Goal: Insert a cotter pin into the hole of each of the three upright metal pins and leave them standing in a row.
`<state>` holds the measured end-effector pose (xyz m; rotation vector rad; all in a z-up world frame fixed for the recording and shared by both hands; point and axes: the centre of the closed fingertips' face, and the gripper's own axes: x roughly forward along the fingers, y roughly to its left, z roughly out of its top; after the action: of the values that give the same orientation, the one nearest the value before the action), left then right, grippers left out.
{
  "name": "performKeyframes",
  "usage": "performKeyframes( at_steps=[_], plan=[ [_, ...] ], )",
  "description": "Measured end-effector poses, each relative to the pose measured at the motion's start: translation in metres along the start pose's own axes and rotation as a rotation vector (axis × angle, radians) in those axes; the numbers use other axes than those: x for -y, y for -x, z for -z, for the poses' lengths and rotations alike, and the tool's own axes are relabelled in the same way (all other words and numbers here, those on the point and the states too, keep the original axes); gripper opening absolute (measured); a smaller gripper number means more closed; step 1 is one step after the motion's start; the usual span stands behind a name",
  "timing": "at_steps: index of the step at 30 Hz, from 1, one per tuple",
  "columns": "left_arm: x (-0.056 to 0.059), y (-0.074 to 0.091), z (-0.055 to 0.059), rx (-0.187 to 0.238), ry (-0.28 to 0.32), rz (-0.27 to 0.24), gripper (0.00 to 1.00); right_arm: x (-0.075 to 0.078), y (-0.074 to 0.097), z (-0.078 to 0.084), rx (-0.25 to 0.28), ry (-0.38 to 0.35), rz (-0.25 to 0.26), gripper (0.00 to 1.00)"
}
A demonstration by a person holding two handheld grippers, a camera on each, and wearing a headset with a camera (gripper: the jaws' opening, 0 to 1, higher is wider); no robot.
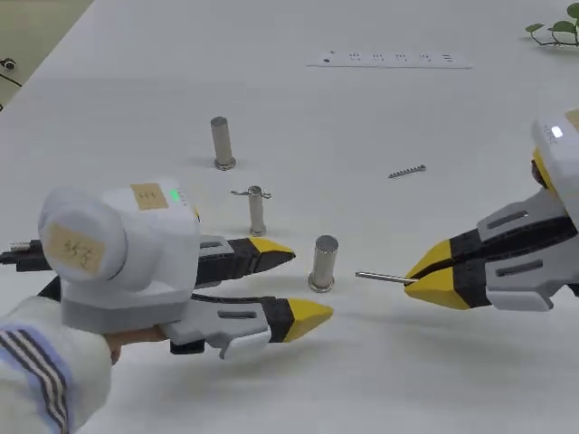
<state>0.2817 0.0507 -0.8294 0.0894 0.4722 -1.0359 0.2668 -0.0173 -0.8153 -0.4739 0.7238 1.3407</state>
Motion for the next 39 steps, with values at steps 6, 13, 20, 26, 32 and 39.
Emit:
performKeyframes(
  at_steps=[6, 13, 20, 26, 32, 39],
  plan=[
    [-0.007, -0.011, 0.002, -0.011, -0.004, -0.023, 0.35, 0.013, -0.004, -0.005, 0.006, -0.019, 0.025, 0.03],
    [-0.010, -0.020, 0.005, -0.022, -0.003, -0.035, 0.30, 0.018, -0.008, -0.003, 0.005, -0.031, 0.032, 0.03],
    [-0.009, -0.028, 0.003, -0.015, -0.010, -0.026, 0.23, 0.015, -0.011, -0.004, 0.005, -0.033, 0.026, 0.03],
    [-0.011, -0.031, 0.002, -0.018, -0.028, -0.038, 0.17, 0.015, -0.011, -0.007, 0.010, -0.036, 0.033, 0.03],
    [-0.010, -0.031, 0.003, -0.021, -0.028, -0.029, 0.12, 0.015, -0.011, -0.008, 0.017, -0.036, 0.040, 0.03],
    [-0.010, -0.031, 0.004, -0.027, -0.032, -0.030, 0.12, 0.012, -0.012, -0.010, 0.014, -0.034, 0.041, 0.03]
  ],
)
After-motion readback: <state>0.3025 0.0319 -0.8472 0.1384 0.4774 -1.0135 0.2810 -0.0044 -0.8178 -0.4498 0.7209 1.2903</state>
